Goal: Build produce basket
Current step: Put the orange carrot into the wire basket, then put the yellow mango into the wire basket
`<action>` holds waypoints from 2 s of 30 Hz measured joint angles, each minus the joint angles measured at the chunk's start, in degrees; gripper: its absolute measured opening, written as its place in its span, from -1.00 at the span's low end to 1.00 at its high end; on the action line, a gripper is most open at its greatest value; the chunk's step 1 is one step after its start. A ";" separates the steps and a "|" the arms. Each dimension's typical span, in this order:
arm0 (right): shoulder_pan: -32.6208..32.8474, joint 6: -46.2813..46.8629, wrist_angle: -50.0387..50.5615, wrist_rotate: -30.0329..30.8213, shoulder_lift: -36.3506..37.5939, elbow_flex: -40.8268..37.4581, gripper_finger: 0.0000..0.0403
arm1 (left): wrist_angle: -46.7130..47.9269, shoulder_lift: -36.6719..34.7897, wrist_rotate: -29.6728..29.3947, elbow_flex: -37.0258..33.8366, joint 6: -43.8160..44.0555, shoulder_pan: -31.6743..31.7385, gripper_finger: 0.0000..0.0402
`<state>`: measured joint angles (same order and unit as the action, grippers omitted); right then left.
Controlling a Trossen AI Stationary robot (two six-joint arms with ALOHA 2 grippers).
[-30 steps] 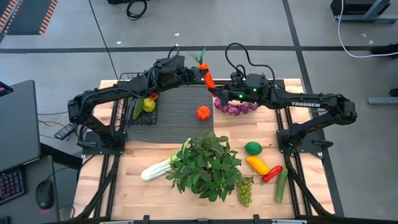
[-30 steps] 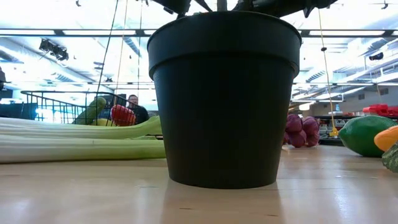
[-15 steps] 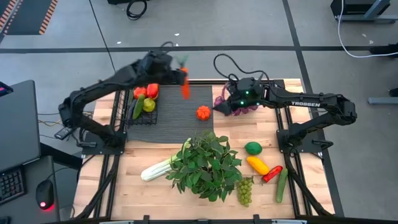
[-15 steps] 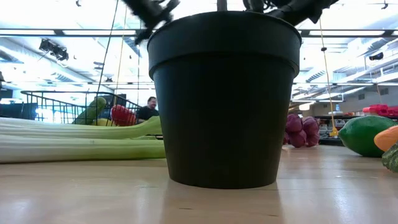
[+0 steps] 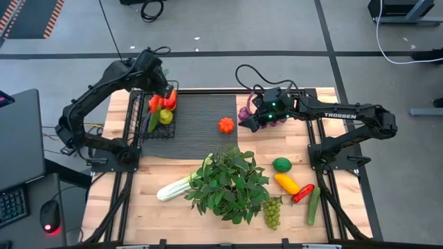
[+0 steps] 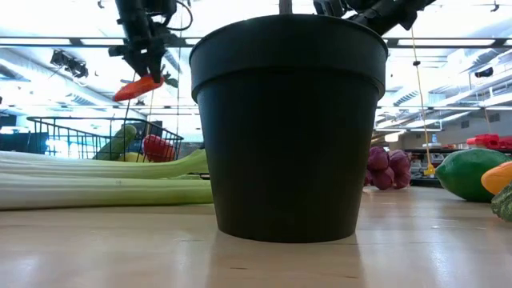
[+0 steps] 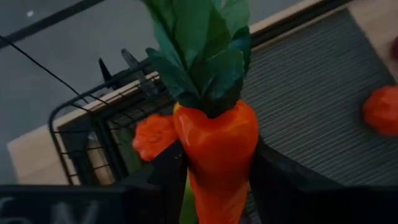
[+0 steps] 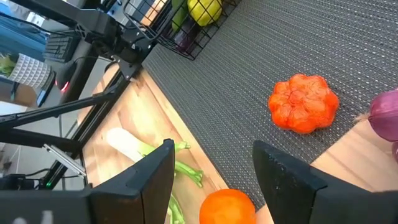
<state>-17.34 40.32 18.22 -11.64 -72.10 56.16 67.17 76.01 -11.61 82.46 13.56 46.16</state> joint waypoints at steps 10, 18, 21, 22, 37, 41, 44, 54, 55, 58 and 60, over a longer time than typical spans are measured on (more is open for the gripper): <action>0.04 0.20 -0.06 -0.01 0.00 0.00 0.09 | 5.37 0.07 -1.06 -3.62 1.51 11.25 -0.07; 1.07 1.04 0.26 -0.02 0.00 0.00 0.09 | 3.45 0.40 2.90 -5.56 3.81 12.16 0.28; 1.80 2.13 0.59 -0.84 0.00 0.00 0.09 | 3.66 0.50 2.68 -5.73 3.79 12.21 0.38; 2.07 2.19 0.82 -1.49 0.00 0.00 0.09 | 3.82 0.45 2.89 -5.75 3.77 12.12 0.40; 4.79 7.98 34.99 -1.21 0.00 -0.02 0.09 | -17.57 -7.74 13.54 -5.70 17.06 -6.52 0.38; 7.20 8.18 40.64 0.48 0.00 -1.31 0.09 | -24.86 -7.76 13.59 -5.70 21.35 -14.18 0.38; 9.38 9.12 39.48 -3.18 0.00 -3.28 0.12 | -27.61 -7.17 13.56 -5.68 23.36 -18.51 0.38; 18.67 24.56 31.87 -9.64 0.01 -12.79 0.44 | -29.74 -6.99 13.39 -5.73 27.84 -28.15 0.38; 19.68 25.99 31.11 -10.54 0.01 -13.59 0.48 | -29.69 -6.99 13.39 -5.73 27.83 -28.93 0.38; 22.81 29.27 30.58 -11.44 0.05 -14.81 0.58 | -29.57 -6.97 13.45 -5.73 27.83 -30.71 0.38; 25.00 31.03 30.19 -10.46 0.00 -14.68 0.64 | -29.52 -6.97 13.41 -5.73 27.79 -31.27 0.38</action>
<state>7.66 71.35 48.41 -22.10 -72.10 41.48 37.66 69.04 1.80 76.73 41.34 14.88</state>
